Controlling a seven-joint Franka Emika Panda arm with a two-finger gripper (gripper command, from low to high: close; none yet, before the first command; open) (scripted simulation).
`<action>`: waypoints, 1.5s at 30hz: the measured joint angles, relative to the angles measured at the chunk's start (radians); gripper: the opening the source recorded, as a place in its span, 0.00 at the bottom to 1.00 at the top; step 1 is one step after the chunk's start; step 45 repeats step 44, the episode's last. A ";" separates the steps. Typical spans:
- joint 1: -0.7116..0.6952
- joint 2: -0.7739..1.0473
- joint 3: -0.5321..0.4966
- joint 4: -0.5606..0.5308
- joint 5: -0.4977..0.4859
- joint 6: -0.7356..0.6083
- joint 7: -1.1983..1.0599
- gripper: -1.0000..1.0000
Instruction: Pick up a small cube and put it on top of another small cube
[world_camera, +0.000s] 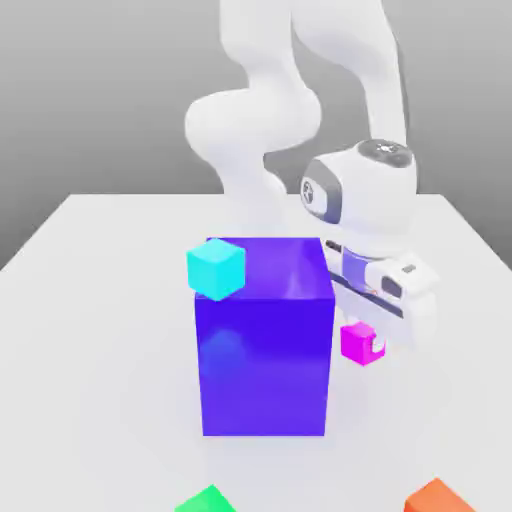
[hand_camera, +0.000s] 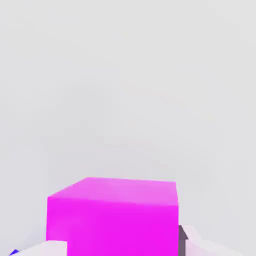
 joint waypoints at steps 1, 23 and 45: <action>-0.007 -0.012 0.008 0.002 -0.012 -0.013 0.013 0.00; -0.292 0.334 -0.114 0.664 0.075 -0.303 -0.326 0.00; -0.466 0.379 -0.188 0.735 0.101 -0.364 -0.524 1.00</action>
